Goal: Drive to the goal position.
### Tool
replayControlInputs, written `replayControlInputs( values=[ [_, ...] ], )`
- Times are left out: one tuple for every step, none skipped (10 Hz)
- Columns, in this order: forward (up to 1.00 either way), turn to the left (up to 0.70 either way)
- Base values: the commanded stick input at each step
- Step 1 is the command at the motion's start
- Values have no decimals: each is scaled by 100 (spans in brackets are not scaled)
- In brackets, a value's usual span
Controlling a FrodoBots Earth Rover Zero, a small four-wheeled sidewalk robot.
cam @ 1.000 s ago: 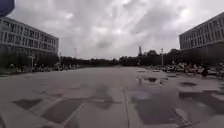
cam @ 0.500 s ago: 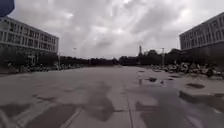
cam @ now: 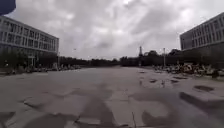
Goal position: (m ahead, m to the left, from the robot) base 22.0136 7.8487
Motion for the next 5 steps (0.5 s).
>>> replayControlInputs(
  values=[
    [70,0],
    [70,0],
    [70,0],
    [70,0],
    [70,0]
  ],
)
